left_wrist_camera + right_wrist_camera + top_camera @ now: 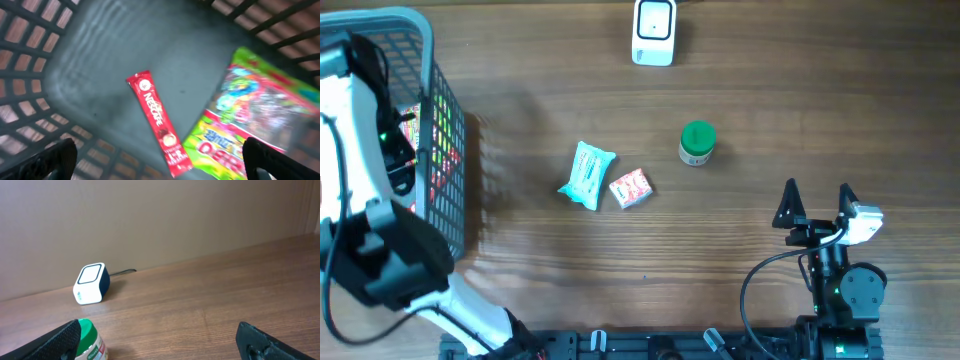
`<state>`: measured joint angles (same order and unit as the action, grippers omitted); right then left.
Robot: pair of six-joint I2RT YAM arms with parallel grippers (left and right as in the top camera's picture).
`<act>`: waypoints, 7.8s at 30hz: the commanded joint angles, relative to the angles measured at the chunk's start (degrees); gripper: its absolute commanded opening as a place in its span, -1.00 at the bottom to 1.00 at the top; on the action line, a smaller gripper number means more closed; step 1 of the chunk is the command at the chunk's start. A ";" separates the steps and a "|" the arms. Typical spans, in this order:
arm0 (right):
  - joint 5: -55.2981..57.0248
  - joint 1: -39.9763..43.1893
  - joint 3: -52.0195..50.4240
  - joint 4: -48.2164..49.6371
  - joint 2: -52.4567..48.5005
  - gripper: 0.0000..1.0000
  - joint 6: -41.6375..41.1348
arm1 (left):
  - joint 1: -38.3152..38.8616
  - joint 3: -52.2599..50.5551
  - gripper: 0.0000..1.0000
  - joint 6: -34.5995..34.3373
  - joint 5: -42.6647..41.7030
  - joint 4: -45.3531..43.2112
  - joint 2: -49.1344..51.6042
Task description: Scan the item barcode
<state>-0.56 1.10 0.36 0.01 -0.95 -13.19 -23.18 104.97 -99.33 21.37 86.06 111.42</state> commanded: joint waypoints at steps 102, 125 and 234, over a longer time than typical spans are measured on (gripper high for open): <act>0.57 -0.28 -0.07 0.33 0.15 0.99 -0.50 | 26.64 -1.38 1.00 74.14 -4.13 -25.86 -29.79; 0.57 -0.28 -0.07 0.33 0.15 1.00 -0.50 | -8.11 -1.62 1.00 41.16 -11.76 -28.22 7.32; 0.57 -0.28 -0.07 0.33 0.15 0.99 -0.48 | 71.04 16.22 0.19 92.17 28.06 -49.42 -22.47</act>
<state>-0.56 1.10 0.36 0.03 -0.95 -13.19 48.05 120.57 -26.85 35.14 44.71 95.00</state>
